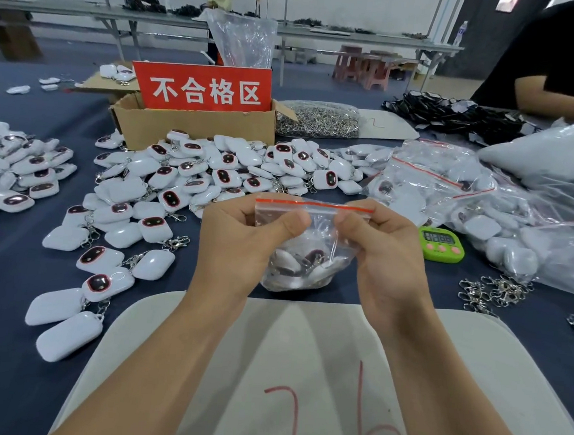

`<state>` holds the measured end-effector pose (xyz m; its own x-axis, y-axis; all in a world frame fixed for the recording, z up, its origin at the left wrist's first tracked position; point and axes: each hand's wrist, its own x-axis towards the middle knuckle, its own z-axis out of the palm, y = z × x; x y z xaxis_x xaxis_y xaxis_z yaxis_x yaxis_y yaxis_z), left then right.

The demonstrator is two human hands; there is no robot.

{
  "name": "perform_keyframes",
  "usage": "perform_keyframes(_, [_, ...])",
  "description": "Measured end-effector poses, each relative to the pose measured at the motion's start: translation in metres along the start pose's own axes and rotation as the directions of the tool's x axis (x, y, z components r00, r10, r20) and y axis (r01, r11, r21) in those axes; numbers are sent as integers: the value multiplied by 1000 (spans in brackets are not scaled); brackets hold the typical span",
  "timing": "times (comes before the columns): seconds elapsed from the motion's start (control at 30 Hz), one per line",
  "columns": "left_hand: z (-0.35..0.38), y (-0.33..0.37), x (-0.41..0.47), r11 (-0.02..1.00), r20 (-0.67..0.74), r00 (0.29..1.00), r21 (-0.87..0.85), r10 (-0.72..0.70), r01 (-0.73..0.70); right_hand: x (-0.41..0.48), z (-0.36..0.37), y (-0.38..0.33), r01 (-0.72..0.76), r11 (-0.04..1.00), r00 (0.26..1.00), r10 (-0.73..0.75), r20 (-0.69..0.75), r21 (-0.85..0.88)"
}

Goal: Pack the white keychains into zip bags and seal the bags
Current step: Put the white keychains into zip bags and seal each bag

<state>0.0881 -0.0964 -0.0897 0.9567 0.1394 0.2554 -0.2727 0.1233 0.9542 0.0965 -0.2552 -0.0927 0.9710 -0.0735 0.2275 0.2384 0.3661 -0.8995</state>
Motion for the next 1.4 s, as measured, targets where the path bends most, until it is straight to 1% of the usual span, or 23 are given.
perform_keyframes(0.1, [0,-2,-2,998,37,999,51,21,-23,-1,1,2,-10,999,1000,10,11,-49])
perform_keyframes(0.27, [1,-5,-2,995,-2,1000,96,1,-1,-1,0,4,-14,993,1000,13,-12,-115])
perform_keyframes(0.37, [1,-6,-2,994,-22,1000,106,-9,12,-2,1,4,-10,992,1000,12,16,-124])
perform_keyframes(0.5, [2,-3,-2,991,-11,1000,133,22,-20,-5,6,5,-3,988,998,11,54,-155])
perform_keyframes(0.6, [2,-1,-1,994,19,999,106,27,-29,-6,8,4,-6,992,999,12,42,-130])
perform_keyframes(0.67, [1,-1,-1,996,37,999,90,21,-24,-6,8,3,-34,995,999,38,38,-91])
perform_keyframes(0.73, [1,-1,-1,994,62,997,100,39,-45,-6,9,3,-67,996,997,70,35,-65])
perform_keyframes(0.83, [0,-2,-1,987,94,993,133,76,-88,-6,9,1,-94,992,995,97,36,-79])
perform_keyframes(1.0, [2,-5,0,988,80,997,150,21,-32,-7,9,-1,-105,990,994,109,33,-96])
perform_keyframes(1.13, [1,-5,1,988,50,998,150,-35,27,-9,12,1,-78,992,994,84,63,-104])
perform_keyframes(1.27, [2,-6,1,986,48,998,163,-37,29,-9,13,0,-61,991,996,69,64,-116])
perform_keyframes(1.4, [2,-5,0,987,38,999,162,-25,19,-9,12,0,-73,987,997,76,19,-147])
